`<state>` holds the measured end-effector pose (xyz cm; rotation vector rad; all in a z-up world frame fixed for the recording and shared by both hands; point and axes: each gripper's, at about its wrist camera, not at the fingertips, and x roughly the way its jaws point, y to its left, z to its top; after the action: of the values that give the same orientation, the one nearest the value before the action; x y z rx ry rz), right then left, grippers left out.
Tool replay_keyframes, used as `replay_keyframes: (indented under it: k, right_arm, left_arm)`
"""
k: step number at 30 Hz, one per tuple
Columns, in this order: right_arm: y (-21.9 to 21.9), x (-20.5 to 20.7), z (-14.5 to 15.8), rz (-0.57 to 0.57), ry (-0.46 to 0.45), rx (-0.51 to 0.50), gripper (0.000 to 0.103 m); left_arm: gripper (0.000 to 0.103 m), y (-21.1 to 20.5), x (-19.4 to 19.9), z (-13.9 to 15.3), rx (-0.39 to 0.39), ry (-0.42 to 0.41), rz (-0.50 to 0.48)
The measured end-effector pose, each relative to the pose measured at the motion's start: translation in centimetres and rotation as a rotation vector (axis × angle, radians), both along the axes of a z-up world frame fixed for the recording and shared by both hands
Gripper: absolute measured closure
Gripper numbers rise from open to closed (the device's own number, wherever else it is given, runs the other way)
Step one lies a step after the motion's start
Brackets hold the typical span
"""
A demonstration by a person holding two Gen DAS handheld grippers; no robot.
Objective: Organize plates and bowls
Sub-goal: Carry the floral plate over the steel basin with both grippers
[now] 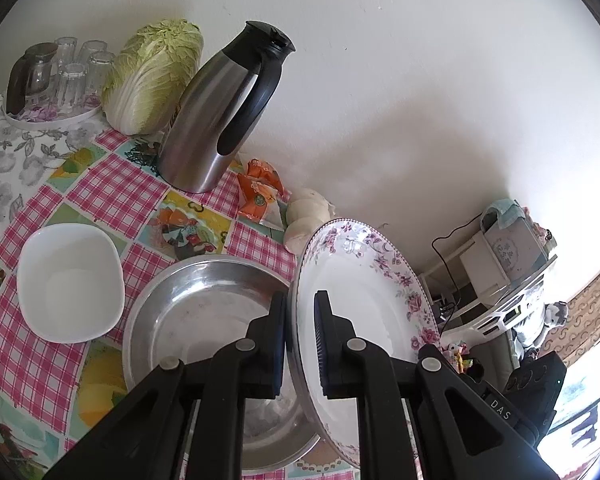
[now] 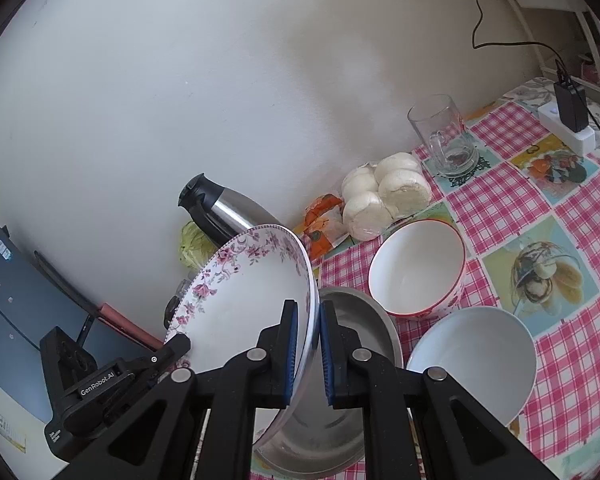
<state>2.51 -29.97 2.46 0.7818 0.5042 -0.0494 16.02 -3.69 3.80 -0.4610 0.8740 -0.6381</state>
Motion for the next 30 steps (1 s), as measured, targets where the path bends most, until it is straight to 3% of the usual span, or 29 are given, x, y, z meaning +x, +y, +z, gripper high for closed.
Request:
replay_keyframes:
  k: [12,24,30]
  right_arm:
    - [0.4,2.2,-0.8,0.035,-0.003,0.000,0.091]
    - [1.4,5.0,-6.0,0.054,0.155,0.058,0.091]
    - [2.0,5.6,-7.6,0.061,0.224,0.066,0.091]
  left_arm:
    - [0.091,0.8,1.9,-2.1,0.020,0.038,0.032]
    - [0.091,2.0,3.6,-7.3,0.097,0.197,0.077]
    - [0.091,2.1,3.9,-8.5,0.147,0.238,0.084]
